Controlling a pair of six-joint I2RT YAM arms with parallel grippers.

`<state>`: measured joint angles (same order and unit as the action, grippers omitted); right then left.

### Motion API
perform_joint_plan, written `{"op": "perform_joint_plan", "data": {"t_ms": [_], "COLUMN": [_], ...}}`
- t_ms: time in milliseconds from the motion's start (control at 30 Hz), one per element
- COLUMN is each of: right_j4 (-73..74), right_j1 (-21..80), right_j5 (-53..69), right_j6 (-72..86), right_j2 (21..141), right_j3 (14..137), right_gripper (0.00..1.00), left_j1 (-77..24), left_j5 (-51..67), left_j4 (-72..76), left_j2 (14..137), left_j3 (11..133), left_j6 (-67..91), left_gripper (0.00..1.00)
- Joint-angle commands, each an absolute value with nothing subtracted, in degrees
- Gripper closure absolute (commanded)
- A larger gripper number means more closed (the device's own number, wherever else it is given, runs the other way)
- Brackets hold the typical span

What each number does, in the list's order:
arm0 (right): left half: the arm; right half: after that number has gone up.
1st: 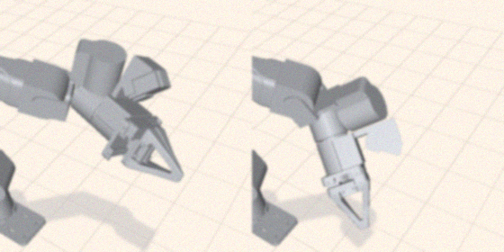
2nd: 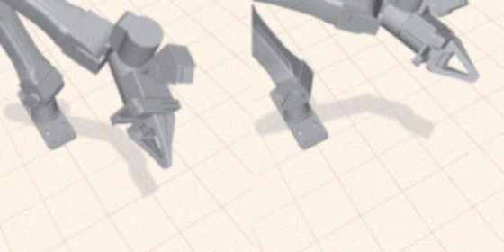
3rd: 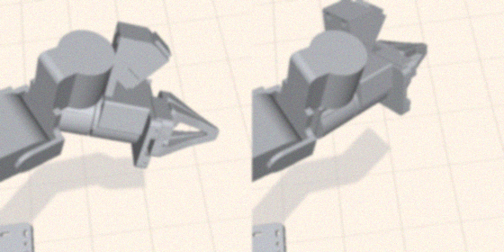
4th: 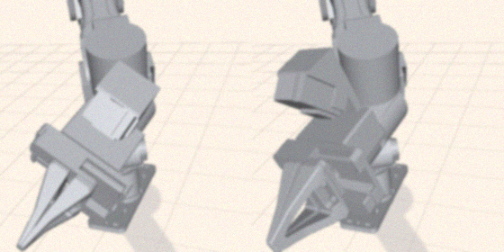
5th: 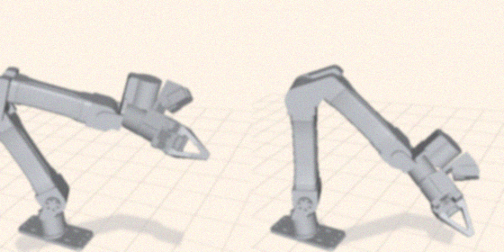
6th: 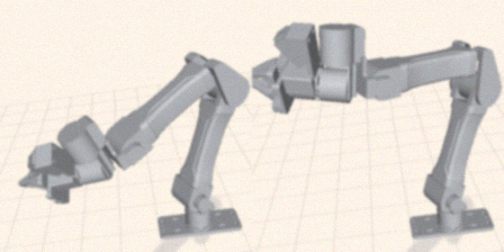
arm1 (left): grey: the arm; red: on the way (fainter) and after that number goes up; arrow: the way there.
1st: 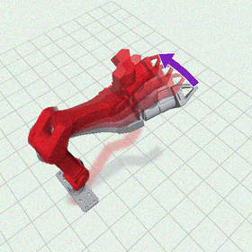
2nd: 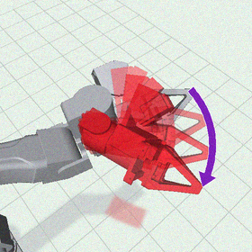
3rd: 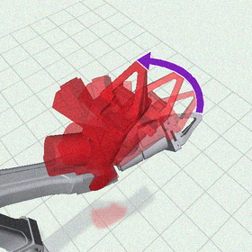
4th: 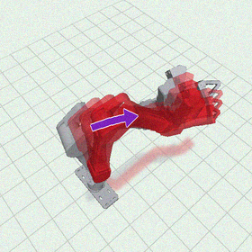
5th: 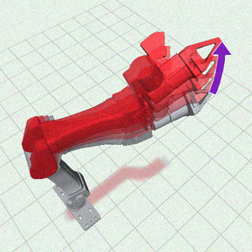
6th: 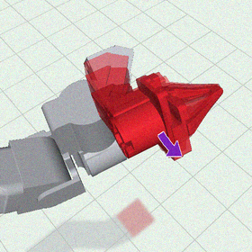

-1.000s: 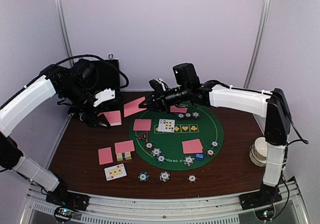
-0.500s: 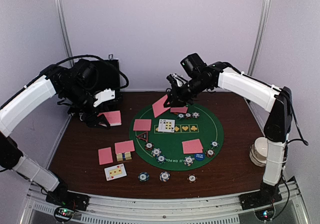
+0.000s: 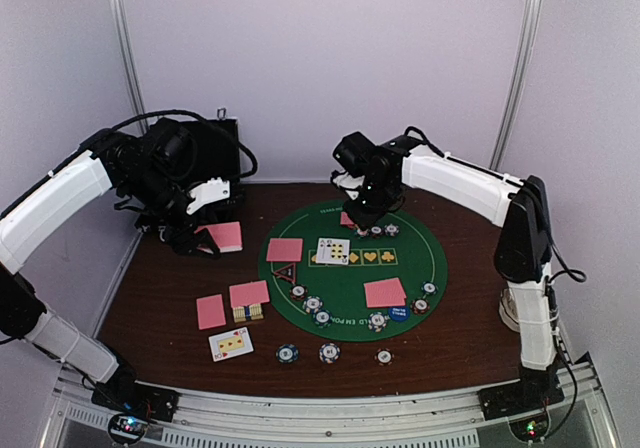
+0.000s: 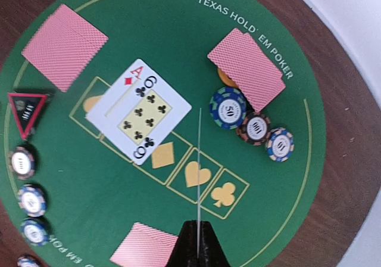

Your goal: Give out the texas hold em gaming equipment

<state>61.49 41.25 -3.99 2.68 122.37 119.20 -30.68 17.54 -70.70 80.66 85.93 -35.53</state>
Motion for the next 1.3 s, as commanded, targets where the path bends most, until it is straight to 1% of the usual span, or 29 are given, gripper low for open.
{"op": "perform_joint_plan", "data": {"t_ms": [0, 233, 367, 600, 933, 967, 1067, 1167, 1233, 1267], "right_j4": [61.3, 44.7, 36.8, 35.6, 38.3, 38.8, 39.9, 40.2, 40.3, 40.4], "right_j1": [46.8, 51.5, 52.5, 52.7, 53.5, 53.6, 53.7, 53.7, 53.7, 53.7], "right_j5": [-25.8, -43.6, -48.1, -46.1, -41.7, -41.1, -39.5, -38.4, -37.5, -37.1], "right_j6": [-12.0, -26.6, -31.8, -31.4, -28.8, -28.6, -27.7, -26.6, -25.9, -25.5], "right_j2": [127.5, 131.2, 132.9, 135.5, 134.7, 134.5, 133.9, 132.4, 131.4, 131.0], "right_j3": [121.0, 111.3, 107.8, 107.5, 105.2, 105.1, 104.7, 104.2, 103.9, 103.9], "right_gripper": [1.0, 1.0, 1.0, 1.0, 1.0, 0.97, 0.78, 0.63, 0.55, 0.52], "left_j1": [-30.3, -30.3, -30.3, -30.3, -30.3, -30.3, -30.3, -30.3, -30.3, -30.3], "left_j5": [17.6, 17.7, 17.4, 17.4, 17.6, 17.6, 17.7, 17.7, 17.6, 17.7], "left_j4": [-70.3, -70.5, -70.7, -70.6, -70.6, -70.6, -70.7, -70.7, -70.8, -70.8], "left_j2": [79.8, 79.6, 79.3, 78.9, 79.1, 79.1, 79.1, 79.1, 79.1, 79.1], "left_j3": [86.7, 86.9, 87.0, 86.7, 87.0, 87.1, 87.2, 87.2, 87.2, 87.2], "left_j6": [-36.5, -36.5, -36.5, -36.6, -36.4, -36.4, -36.3, -36.3, -36.3, -36.3], "left_gripper": [1.0, 1.0, 1.0, 1.0, 1.0, 1.0, 1.0, 1.0, 1.0, 1.0]}}
